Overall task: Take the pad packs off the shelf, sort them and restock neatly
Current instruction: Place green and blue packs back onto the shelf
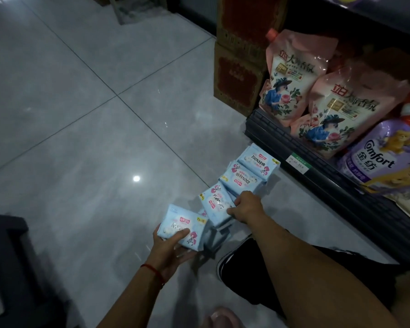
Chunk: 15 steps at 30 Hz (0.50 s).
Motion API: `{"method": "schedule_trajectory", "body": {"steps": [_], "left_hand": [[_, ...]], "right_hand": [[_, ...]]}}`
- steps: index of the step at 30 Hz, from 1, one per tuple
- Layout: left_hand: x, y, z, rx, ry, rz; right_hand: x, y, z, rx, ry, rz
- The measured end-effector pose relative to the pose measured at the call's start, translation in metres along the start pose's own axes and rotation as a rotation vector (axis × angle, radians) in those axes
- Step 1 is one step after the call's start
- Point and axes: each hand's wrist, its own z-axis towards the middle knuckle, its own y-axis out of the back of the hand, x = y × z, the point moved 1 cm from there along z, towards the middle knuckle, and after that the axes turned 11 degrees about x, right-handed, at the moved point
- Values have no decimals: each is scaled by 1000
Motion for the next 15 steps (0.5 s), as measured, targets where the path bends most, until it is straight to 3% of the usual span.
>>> {"method": "schedule_trajectory", "body": {"steps": [7,11,15], "left_hand": [[-5,16,-18,-45,-84,-215],[-17,16,-26,-36,-234,-238],[-36,-14,-23,-104,-363,-203]], "right_hand": [[0,14,-5,59,-11,238],[0,27,-18,128,-71,621],[13,52,-50,227,-8,934]]}}
